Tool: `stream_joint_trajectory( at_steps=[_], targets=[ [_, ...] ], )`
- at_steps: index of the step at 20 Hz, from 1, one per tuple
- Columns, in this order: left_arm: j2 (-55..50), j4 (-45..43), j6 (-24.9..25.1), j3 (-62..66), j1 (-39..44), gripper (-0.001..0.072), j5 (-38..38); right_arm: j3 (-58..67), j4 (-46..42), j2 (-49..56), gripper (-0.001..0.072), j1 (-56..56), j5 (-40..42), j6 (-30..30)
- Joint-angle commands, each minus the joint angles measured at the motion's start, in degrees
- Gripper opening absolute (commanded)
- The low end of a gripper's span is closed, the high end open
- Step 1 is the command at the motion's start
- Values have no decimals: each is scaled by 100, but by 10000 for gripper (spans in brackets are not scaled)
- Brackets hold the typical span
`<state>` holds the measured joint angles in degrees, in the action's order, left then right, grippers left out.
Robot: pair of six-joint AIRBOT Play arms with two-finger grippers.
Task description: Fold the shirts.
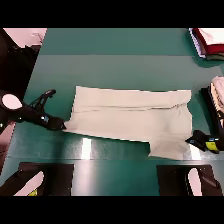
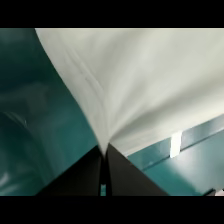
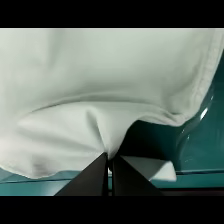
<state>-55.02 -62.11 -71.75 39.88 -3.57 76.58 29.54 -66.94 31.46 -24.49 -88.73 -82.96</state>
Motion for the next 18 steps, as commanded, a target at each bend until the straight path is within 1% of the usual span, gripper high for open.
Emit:
stream_joint_trajectory(
  at_steps=[1, 4, 6, 8, 13, 15, 18],
  targets=[
    [264, 98, -177, -323, -15, 26, 50, 595, 2, -321, 14, -26, -232, -4],
    [227, 870, -149, -42, -15, 26, -636, 1178, 181, 278, 14, -24, -114, 66],
    [157, 1036, -153, 223, -15, 26, -1163, 1567, 507, 848, 14, -15, 151, 280],
    [-92, 1058, -153, 551, -15, 26, -1528, 1943, 542, 1480, 14, 232, 450, 358],
    [-1226, 1233, -153, 1276, -15, 26, -2009, 3018, 533, 3036, 14, 1316, 1283, 352],
    [-1729, 1397, -129, 1567, -15, 26, -2063, 3501, 538, 3598, 14, 1543, 1447, 326],
    [-2389, 1615, -129, 1954, -15, 27, -2177, 4146, 535, 4352, 14, 1770, 1467, 289]
  ],
)
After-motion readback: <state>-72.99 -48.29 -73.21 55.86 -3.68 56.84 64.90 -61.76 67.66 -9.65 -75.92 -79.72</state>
